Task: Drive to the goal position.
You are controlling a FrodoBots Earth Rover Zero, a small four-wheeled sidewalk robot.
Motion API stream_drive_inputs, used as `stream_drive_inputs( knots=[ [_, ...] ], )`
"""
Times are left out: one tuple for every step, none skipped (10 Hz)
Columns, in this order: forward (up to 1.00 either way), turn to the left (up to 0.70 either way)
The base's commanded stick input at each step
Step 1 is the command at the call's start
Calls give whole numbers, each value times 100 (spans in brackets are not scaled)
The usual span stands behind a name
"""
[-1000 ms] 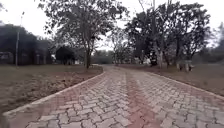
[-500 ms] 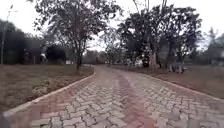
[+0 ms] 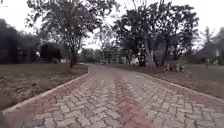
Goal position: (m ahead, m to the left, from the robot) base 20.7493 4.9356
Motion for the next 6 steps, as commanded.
stream_drive_inputs(
  knots=[
    [70,0],
    [70,0],
    [70,0],
    [70,0],
    [70,0],
    [70,0]
  ],
)
